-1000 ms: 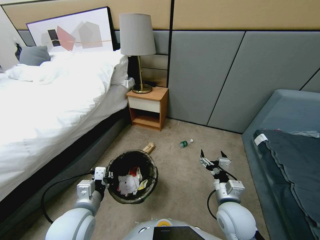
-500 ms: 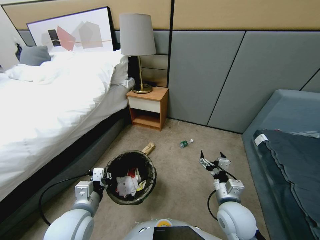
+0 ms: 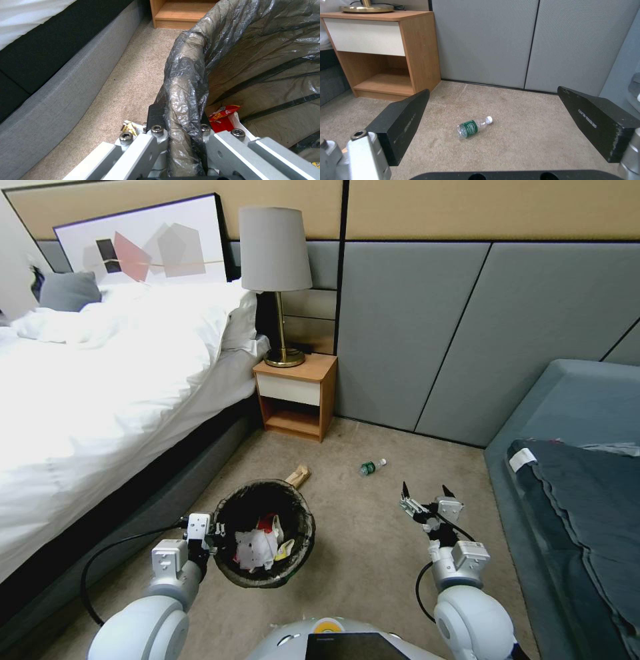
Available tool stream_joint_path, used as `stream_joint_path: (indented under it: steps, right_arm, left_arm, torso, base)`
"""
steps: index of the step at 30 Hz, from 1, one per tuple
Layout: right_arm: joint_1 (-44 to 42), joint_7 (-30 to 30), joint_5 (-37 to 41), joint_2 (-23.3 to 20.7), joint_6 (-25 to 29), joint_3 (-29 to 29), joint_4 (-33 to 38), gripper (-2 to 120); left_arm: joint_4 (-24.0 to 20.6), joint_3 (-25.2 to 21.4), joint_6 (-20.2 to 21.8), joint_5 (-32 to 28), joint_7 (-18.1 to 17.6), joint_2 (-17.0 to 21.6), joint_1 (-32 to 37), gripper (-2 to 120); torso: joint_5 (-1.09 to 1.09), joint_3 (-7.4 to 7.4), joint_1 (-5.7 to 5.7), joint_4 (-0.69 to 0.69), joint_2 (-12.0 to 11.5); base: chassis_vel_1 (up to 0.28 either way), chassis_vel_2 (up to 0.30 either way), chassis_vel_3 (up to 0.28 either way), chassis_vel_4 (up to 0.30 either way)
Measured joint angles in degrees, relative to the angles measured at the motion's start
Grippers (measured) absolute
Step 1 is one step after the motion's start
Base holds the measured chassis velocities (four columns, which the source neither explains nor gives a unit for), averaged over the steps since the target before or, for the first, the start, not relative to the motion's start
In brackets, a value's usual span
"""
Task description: Pick up the trash bin, then pick up the garbage from the floor and place it into the trash bin.
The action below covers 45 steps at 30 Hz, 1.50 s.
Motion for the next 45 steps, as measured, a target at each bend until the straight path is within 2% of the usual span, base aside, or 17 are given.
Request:
stream_joint_path:
  steps: [45]
  right_arm:
    - [-0.91,-0.19,-1.43,1.71,0.65,0.49,1.24,100]
  left_arm:
    - [0.00,-0.05,-0.15,-1.25,0.09,-0.13,-1.20,1]
  torso:
    - [0.00,0.00,0.00,0.01,0.00]
  base:
    - [-0.058,0.059,0.060,-0.059]
